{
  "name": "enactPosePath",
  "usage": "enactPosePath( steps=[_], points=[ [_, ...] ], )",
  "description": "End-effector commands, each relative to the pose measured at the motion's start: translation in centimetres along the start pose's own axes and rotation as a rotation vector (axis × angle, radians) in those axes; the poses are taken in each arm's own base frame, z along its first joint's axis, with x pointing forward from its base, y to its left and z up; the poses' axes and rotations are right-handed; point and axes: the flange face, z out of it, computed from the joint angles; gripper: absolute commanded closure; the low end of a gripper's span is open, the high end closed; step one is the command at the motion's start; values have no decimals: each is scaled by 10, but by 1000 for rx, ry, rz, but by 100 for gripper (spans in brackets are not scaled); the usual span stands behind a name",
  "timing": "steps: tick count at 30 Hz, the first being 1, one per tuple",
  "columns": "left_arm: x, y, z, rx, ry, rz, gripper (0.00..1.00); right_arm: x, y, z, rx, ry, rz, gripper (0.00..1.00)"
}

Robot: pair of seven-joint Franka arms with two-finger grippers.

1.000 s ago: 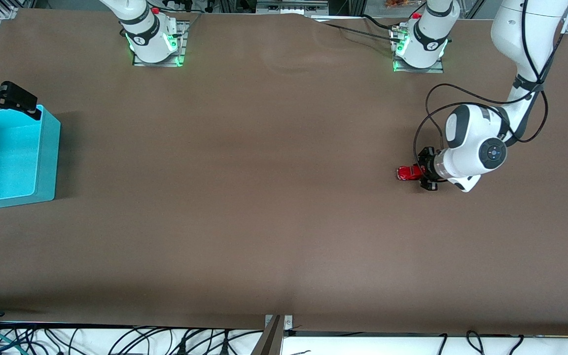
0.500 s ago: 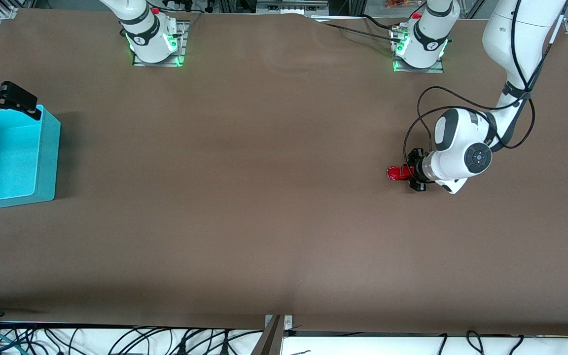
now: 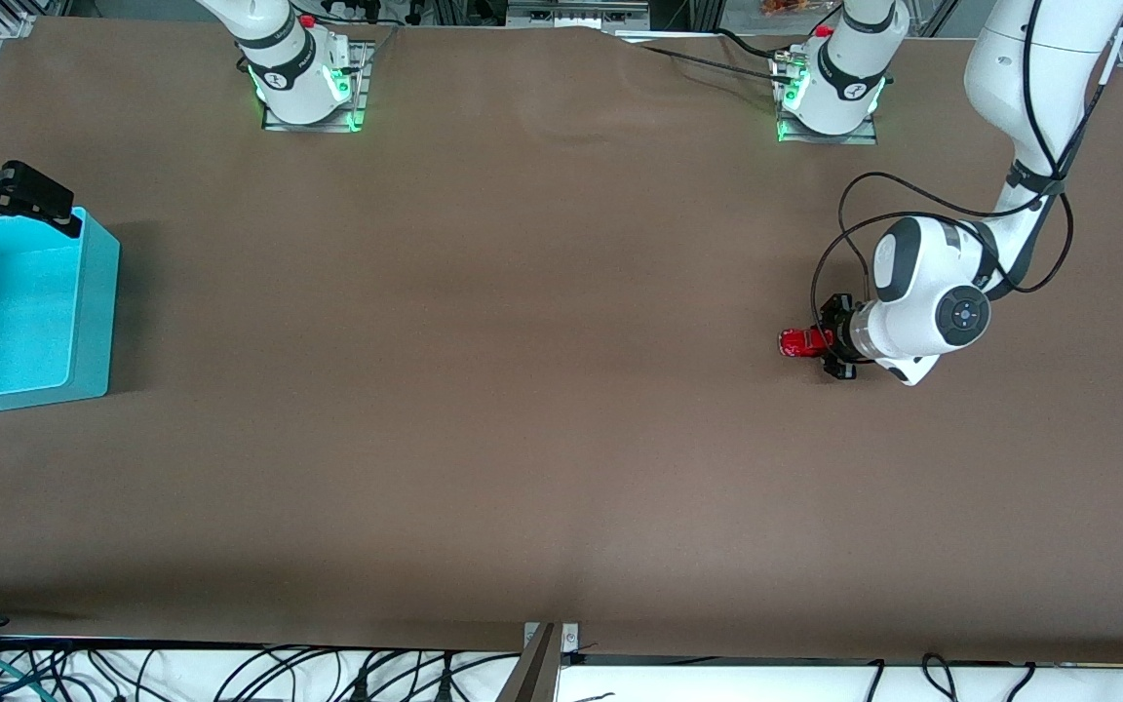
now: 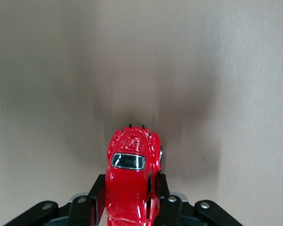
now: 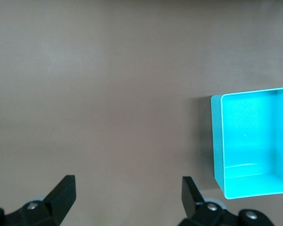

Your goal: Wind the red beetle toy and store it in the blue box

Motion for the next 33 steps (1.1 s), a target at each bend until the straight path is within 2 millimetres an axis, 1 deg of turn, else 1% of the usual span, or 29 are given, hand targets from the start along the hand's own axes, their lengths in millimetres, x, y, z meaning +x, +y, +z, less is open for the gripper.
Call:
enactPosePath(
  steps=[1, 5, 8, 11, 14, 17, 21, 24, 33],
  points=[
    [25, 9, 36, 27, 22, 18, 100, 0, 1, -6, 1, -2, -5, 0],
    [35, 9, 36, 26, 27, 28, 100, 0, 1, -6, 1, -2, -5, 0],
    [38, 10, 34, 24, 28, 37, 100, 0, 1, -6, 1, -2, -5, 0],
    [50, 10, 33, 22, 33, 40, 100, 0, 1, -6, 1, -3, -5, 0],
    [53, 10, 31, 20, 35, 46, 100, 0, 1, -6, 1, -2, -5, 0],
    [61, 11, 31, 19, 39, 35, 100, 0, 1, -6, 1, -2, -5, 0],
    [62, 12, 28, 14, 39, 32, 100, 0, 2, -6, -1, -2, -5, 0],
    [73, 14, 26, 10, 46, 16, 100, 0, 1, -6, 1, -2, -5, 0],
    [81, 14, 23, 7, 49, 29, 100, 0, 1, -6, 1, -2, -5, 0]
  ],
)
